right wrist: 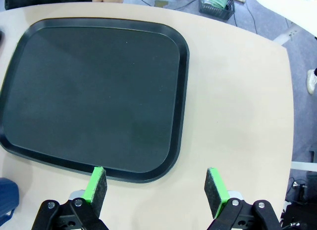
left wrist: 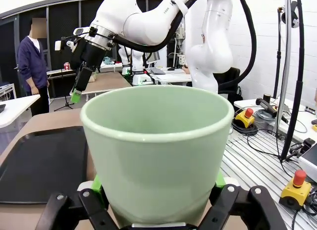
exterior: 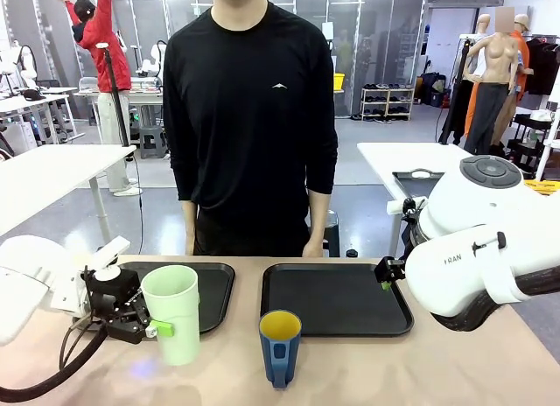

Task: Sort and store the cups by type.
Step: Place the picked Reusable plastic cup into the Flat Tray indicated by the person.

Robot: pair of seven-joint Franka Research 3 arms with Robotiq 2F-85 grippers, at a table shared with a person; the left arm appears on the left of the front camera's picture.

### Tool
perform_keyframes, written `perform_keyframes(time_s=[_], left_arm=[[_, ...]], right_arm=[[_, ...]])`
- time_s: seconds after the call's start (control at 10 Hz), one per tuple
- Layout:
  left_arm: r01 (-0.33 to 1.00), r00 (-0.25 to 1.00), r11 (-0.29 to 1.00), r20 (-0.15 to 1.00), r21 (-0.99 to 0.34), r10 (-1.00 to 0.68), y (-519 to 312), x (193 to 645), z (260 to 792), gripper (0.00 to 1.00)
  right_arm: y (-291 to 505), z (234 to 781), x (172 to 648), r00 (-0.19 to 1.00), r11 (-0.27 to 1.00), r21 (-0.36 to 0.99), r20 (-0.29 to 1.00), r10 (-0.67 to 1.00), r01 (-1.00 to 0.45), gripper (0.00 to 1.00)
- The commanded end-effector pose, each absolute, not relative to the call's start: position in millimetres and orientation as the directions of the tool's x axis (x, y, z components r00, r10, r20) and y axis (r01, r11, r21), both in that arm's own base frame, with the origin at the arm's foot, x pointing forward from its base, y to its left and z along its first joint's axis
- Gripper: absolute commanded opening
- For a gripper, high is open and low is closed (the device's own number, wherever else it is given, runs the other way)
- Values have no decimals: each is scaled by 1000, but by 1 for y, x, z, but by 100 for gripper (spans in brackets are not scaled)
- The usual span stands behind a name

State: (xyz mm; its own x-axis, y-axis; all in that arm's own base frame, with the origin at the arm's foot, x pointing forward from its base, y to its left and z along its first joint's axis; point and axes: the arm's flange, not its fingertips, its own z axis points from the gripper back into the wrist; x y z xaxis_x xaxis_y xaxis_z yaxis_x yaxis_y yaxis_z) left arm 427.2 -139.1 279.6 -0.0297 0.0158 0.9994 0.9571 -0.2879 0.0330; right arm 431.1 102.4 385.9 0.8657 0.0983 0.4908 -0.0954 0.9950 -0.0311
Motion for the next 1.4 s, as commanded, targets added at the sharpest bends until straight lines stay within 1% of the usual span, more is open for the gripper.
perform_keyframes(time_s=[0.0, 1.3], left_arm=[[956, -37, -290, 999, 40, 15, -140, 428, 280, 34], [956, -37, -290, 999, 40, 15, -140, 428, 280, 34]], right_arm=[[102, 385, 432, 865, 994, -35, 490, 107, -103, 100], [102, 385, 432, 865, 994, -35, 490, 107, -103, 100]])
